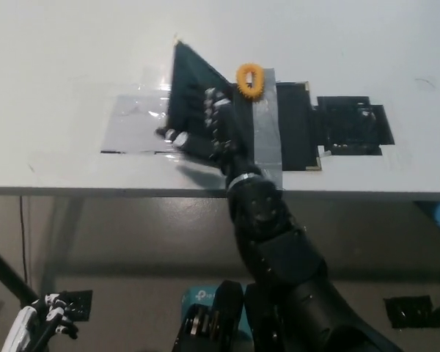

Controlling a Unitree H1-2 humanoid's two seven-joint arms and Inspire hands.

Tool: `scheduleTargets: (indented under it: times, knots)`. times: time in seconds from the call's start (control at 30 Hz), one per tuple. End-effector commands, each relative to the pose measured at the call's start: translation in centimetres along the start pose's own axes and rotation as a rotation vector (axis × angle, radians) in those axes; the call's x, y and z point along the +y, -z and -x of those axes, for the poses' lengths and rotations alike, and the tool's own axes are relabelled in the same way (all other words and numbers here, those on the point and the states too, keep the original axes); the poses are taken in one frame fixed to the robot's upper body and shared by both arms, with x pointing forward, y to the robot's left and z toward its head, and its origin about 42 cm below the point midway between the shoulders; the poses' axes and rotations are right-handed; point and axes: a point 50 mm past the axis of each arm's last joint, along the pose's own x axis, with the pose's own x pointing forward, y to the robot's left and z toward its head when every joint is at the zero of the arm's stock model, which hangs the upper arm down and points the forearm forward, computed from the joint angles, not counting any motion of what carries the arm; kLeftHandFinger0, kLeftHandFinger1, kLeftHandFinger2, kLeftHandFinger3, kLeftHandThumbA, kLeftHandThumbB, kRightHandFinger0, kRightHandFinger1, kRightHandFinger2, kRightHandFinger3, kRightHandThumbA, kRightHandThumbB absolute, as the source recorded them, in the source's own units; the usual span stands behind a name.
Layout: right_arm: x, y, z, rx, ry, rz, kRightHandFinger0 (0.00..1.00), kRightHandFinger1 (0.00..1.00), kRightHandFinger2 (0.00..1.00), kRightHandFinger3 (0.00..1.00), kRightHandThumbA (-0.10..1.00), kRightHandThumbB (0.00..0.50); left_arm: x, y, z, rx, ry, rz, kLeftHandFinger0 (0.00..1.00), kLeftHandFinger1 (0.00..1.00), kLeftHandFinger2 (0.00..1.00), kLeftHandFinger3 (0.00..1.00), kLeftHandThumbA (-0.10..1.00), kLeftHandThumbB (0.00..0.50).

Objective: The robot uses its right hand to push the cover of the diary kept in the middle of the desk towards the left to open it

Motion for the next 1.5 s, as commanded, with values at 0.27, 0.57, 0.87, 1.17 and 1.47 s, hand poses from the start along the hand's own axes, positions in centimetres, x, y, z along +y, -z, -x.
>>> scheduleTargets:
  times: [0.27,0.57,0.87,1.17,1.47]
  knots:
    - [0.6,2.6,0.7,-0.042,-0.113,0.375,0.75,0.75,0.73,0.75,1.0,0.25,-0.6,-2.1,-1.0,-0.059,0.05,-0.056,0.35,0.31,0.33,0.46,0.52,0.493]
    - [-1.4,5.2,1.4,0.034,-0.106,0.455,0.6,0.6,0.62,0.74,0.97,0.196,-0.6,-2.8,-1.3,-0.058,0.064,-0.084,0.36,0.31,0.33,0.44,0.51,0.489]
    - [-2.1,5.0,0.6,0.07,-0.08,0.491,0.62,0.66,0.69,0.78,1.0,0.264,-0.6,-2.7,-1.4,-0.055,0.059,-0.082,0.37,0.31,0.32,0.42,0.49,0.489]
    - [-1.6,2.6,-0.1,0.049,-0.129,0.483,0.79,0.79,0.76,0.81,1.0,0.262,-0.3,-1.9,-0.6,-0.044,0.049,-0.058,0.36,0.31,0.32,0.43,0.49,0.481]
    - [-3.8,-6.8,-1.9,0.086,-0.03,-0.096,0.9,0.94,0.89,0.95,1.0,0.248,0.5,-1.0,0.1,-0.031,0.023,-0.046,0.34,0.31,0.33,0.45,0.49,0.499]
